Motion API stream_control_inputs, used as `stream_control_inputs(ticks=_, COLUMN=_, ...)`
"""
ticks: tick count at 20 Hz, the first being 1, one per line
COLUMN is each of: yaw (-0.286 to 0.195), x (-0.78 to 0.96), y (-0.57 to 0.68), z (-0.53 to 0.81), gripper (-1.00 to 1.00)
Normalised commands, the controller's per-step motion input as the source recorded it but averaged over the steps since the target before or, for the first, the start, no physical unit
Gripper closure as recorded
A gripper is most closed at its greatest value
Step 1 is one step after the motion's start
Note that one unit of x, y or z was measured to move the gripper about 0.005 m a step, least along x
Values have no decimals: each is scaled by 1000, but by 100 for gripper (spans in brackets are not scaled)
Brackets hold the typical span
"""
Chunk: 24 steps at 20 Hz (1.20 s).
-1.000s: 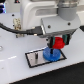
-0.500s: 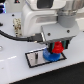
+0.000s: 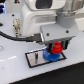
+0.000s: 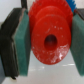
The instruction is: Insert the blue gear onto the right peg, followed by the red gear
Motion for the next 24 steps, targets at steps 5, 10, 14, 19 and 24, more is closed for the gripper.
stream_control_inputs(ticks=5, yaw=0, x=215, y=-37, z=3, gripper=100)
stream_control_inputs(ticks=10, yaw=0, x=78, y=-116, z=-141, gripper=100)
stream_control_inputs(ticks=14, yaw=0, x=31, y=-63, z=260, gripper=100)
stream_control_inputs(ticks=19, yaw=0, x=155, y=-65, z=38, gripper=100)
stream_control_inputs(ticks=24, yaw=0, x=411, y=-45, z=-19, gripper=100)
